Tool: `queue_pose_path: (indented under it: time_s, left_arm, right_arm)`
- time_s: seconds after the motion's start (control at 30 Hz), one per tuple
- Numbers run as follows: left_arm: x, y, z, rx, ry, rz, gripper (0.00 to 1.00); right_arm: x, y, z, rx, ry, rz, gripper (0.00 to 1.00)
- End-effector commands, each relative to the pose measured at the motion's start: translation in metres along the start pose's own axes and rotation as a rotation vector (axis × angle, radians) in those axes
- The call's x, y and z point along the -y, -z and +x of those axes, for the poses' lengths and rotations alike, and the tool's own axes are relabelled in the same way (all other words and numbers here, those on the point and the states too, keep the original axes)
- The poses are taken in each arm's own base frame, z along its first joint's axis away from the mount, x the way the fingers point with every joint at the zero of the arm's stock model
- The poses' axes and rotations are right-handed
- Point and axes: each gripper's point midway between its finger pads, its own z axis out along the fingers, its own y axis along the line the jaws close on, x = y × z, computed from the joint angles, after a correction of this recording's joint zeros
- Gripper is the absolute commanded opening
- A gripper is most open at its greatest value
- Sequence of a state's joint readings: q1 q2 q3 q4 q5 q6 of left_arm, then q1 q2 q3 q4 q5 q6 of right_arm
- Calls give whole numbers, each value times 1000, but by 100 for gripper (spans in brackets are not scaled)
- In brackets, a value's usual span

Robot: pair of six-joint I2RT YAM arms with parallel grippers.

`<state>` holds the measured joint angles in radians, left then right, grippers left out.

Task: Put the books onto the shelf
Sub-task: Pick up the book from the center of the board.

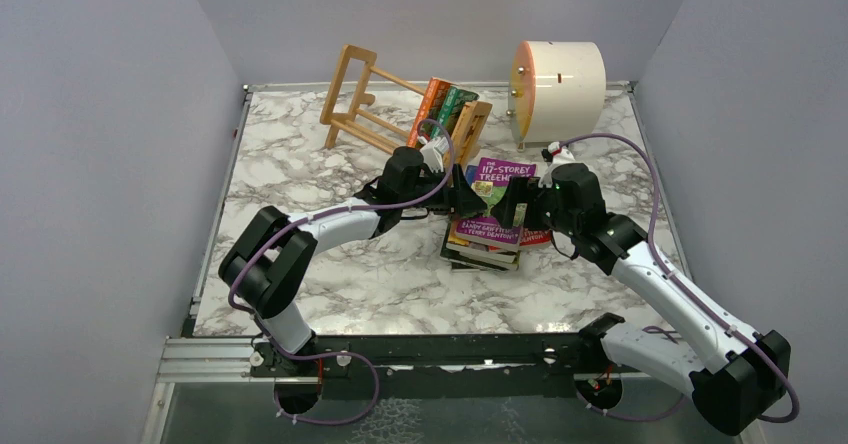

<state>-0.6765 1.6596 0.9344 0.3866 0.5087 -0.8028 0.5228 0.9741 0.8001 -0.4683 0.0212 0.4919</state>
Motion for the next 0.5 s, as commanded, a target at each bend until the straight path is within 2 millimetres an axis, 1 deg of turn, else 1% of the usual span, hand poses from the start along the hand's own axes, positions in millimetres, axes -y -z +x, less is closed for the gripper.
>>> queue_pose_path:
  time_s: [0.0,0.2,0.47]
  left_arm:
    - [5,-2,9,-28,14,42,58]
    - [5,-5,12,-43,34,62,58]
    - [19,-5,9,-41,35,118,58]
  right_arm:
    - [-7,-4,-1,8,18,-38,93]
    - [-9,-6,1,-3,25,-53,93]
    - [-16,-8,3,-6,37,-98,93]
